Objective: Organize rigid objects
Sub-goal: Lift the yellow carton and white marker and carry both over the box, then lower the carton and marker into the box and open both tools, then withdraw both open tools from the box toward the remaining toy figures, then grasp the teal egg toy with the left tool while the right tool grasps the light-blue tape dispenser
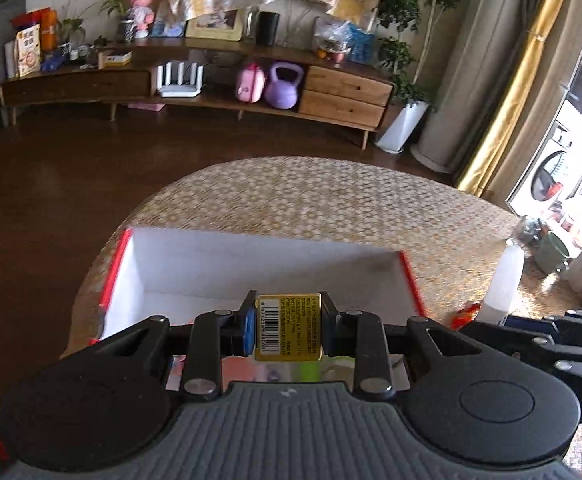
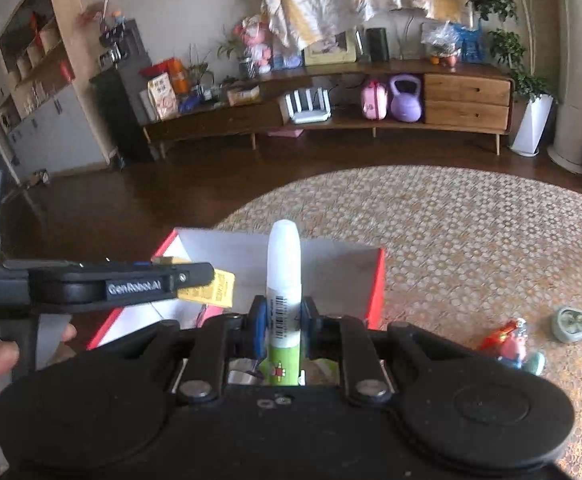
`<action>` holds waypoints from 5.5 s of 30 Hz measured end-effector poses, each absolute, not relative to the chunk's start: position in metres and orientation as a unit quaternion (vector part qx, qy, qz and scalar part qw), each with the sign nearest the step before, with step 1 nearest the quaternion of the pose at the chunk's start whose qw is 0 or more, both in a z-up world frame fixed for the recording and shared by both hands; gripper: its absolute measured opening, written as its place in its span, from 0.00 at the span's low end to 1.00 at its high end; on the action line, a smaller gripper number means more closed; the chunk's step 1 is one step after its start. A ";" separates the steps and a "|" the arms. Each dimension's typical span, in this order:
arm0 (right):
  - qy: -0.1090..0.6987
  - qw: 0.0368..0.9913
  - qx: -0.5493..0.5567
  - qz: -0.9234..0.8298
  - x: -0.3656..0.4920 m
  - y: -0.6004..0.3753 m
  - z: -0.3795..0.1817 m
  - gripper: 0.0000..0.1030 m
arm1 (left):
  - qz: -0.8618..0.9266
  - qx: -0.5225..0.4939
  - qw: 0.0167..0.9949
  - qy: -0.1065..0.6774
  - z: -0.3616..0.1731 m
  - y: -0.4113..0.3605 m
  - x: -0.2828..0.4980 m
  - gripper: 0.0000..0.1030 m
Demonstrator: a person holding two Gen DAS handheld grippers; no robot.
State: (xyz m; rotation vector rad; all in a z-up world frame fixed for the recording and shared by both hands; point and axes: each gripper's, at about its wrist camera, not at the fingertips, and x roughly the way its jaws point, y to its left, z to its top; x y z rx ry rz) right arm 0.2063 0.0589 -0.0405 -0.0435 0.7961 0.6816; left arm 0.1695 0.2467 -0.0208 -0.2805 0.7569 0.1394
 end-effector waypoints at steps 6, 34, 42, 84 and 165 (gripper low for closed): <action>0.406 0.855 -0.045 0.320 0.213 0.077 -0.068 0.16 | 0.072 -0.155 0.906 0.387 -0.043 0.268 0.170 0.28; 0.460 0.827 -0.072 0.315 0.229 0.103 -0.123 0.16 | 0.036 -0.161 0.891 0.422 -0.088 0.267 0.191 0.28; 0.466 0.824 -0.076 0.313 0.230 0.106 -0.129 0.16 | 0.019 -0.145 0.885 0.442 -0.091 0.264 0.187 0.28; 0.397 0.845 -0.054 0.353 0.167 0.043 -0.055 0.51 | 0.023 -0.084 0.902 0.422 -0.060 0.211 0.155 0.47; 0.414 0.891 -0.005 0.186 0.328 -0.235 -0.163 0.96 | -0.034 -0.048 0.917 0.394 -0.133 -0.034 0.284 0.95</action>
